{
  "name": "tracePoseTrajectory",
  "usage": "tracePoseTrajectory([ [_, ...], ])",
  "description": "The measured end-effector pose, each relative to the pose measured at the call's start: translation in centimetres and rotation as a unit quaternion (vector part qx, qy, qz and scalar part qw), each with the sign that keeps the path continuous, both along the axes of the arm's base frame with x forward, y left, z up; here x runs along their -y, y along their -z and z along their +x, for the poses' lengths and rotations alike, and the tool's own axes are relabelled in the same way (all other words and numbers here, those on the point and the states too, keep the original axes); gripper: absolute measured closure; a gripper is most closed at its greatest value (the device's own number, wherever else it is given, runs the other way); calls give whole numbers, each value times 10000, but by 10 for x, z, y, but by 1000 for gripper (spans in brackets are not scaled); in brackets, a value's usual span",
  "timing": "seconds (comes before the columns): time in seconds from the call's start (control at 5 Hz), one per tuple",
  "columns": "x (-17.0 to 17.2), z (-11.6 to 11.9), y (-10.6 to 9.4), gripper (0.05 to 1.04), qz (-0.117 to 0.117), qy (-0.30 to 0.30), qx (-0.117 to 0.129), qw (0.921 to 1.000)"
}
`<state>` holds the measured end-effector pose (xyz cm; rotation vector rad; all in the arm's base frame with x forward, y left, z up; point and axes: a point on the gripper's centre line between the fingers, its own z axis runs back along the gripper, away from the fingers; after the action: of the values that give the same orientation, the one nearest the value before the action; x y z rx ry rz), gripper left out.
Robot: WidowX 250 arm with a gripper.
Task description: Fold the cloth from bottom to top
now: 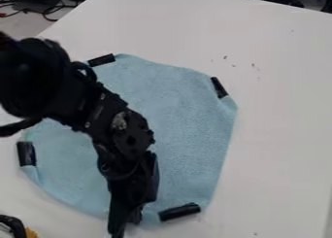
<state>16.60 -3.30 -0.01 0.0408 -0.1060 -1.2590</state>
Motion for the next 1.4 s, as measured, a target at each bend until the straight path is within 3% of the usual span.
tracePoseTrajectory([
  [0.2,-4,-1,-4,996,145,-11,-151,9998],
  [0.6,-10,24,-51,1026,292,-199,60,9994],
  [0.8,-17,46,-80,1028,156,-596,79,9981],
  [1.0,-35,77,-88,1029,36,-944,396,9947],
  [1.2,-47,108,-95,1029,66,-924,704,9932],
  [1.4,-63,154,-99,1029,349,-1292,654,9888],
])
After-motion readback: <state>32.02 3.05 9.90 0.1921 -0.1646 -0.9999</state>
